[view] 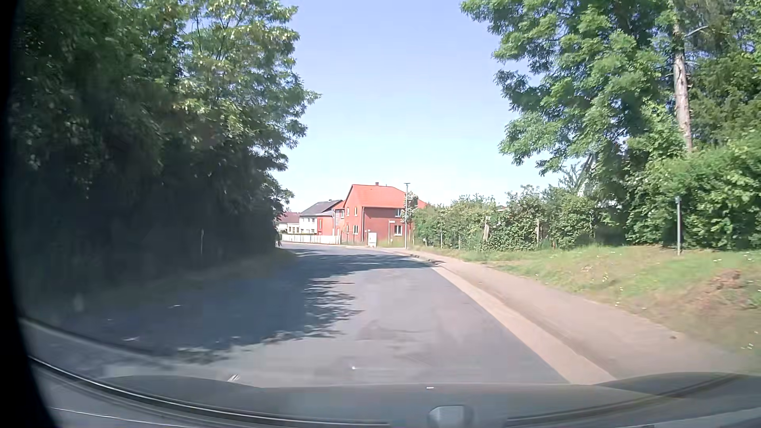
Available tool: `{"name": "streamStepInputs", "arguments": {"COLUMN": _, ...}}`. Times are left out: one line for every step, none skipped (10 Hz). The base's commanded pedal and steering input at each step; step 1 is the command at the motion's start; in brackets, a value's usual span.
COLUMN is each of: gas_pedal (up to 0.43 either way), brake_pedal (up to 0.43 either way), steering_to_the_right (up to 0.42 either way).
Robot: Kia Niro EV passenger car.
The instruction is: Follow the waypoints while adhering to traffic rules and regulations
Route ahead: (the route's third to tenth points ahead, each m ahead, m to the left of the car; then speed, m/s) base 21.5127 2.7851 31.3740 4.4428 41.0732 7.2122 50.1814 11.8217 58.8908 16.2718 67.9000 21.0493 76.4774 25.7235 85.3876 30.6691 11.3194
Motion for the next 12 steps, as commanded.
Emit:
{"name": "streamStepInputs", "arguments": {"gas_pedal": 0.11, "brake_pedal": 0.006, "steering_to_the_right": -0.011}}
{"name": "streamStepInputs", "arguments": {"gas_pedal": 0.098, "brake_pedal": 0.006, "steering_to_the_right": -0.012}}
{"name": "streamStepInputs", "arguments": {"gas_pedal": 0.087, "brake_pedal": 0.006, "steering_to_the_right": -0.012}}
{"name": "streamStepInputs", "arguments": {"gas_pedal": 0.079, "brake_pedal": 0.006, "steering_to_the_right": -0.013}}
{"name": "streamStepInputs", "arguments": {"gas_pedal": 0.079, "brake_pedal": 0.006, "steering_to_the_right": -0.014}}
{"name": "streamStepInputs", "arguments": {"gas_pedal": 0.079, "brake_pedal": 0.006, "steering_to_the_right": -0.015}}
{"name": "streamStepInputs", "arguments": {"gas_pedal": 0.079, "brake_pedal": 0.006, "steering_to_the_right": -0.017}}
{"name": "streamStepInputs", "arguments": {"gas_pedal": 0.079, "brake_pedal": 0.006, "steering_to_the_right": -0.018}}
{"name": "streamStepInputs", "arguments": {"gas_pedal": 0.079, "brake_pedal": 0.006, "steering_to_the_right": -0.021}}
{"name": "streamStepInputs", "arguments": {"gas_pedal": 0.079, "brake_pedal": 0.006, "steering_to_the_right": -0.026}}
{"name": "streamStepInputs", "arguments": {"gas_pedal": 0.079, "brake_pedal": 0.006, "steering_to_the_right": -0.027}}
{"name": "streamStepInputs", "arguments": {"gas_pedal": 0.079, "brake_pedal": 0.006, "steering_to_the_right": -0.026}}
